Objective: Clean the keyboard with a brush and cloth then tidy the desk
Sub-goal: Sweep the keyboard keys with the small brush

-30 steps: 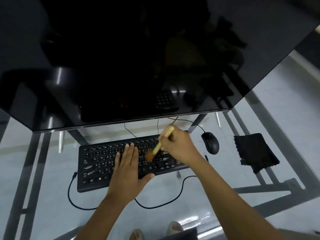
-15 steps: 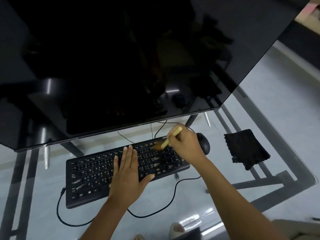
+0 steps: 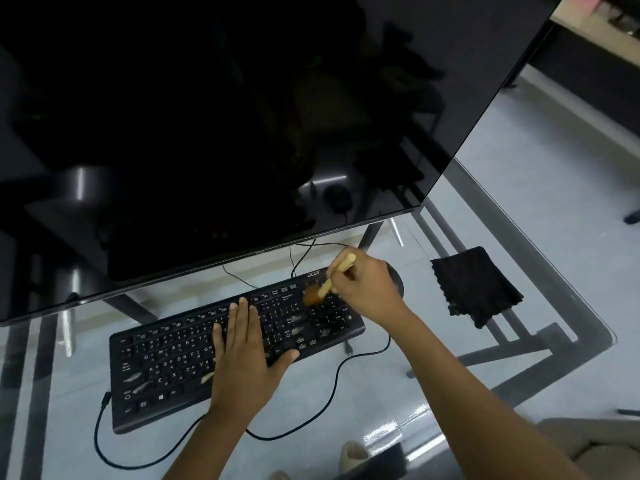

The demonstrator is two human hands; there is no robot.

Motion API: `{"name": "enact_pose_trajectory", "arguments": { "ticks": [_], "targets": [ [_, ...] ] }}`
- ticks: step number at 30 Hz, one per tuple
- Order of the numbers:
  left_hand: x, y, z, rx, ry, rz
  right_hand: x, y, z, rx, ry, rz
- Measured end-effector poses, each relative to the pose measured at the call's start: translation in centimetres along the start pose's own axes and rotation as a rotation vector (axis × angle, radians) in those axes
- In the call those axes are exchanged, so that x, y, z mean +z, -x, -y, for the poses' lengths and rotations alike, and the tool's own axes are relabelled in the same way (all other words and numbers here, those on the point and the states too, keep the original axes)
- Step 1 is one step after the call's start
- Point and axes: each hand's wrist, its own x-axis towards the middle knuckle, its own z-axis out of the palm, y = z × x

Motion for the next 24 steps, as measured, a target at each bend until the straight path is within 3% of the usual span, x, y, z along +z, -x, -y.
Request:
{"name": "enact_pose_trajectory", "arguments": {
  "ticks": [2,5,8,16,24],
  "targets": [
    [-0.1,0.0,0.0,0.003,0.007,0.003,0.1,0.2,-0.1,0.006,0.048,0.024],
    [-0.2,0.0,-0.1,0.0,0.022,0.0,-0.3,0.2,-0.7,0.019,-0.008,-0.198],
    [-0.1,0.1,0.1,0.007,0.018,-0.002,-0.3,0.8,-1.7,0.089,-0.029,-0.089],
    [-0.6,-0.6,-2.8,0.006,0.04,-0.028,-0.1,4.6,-6.3,0.025,0.526,0.011],
    [-1.2,-3.2,-12.1,0.143,0.077,-0.07,-5.1,3.8,-10.5,0.349,0.32,-0.265]
  ]
}}
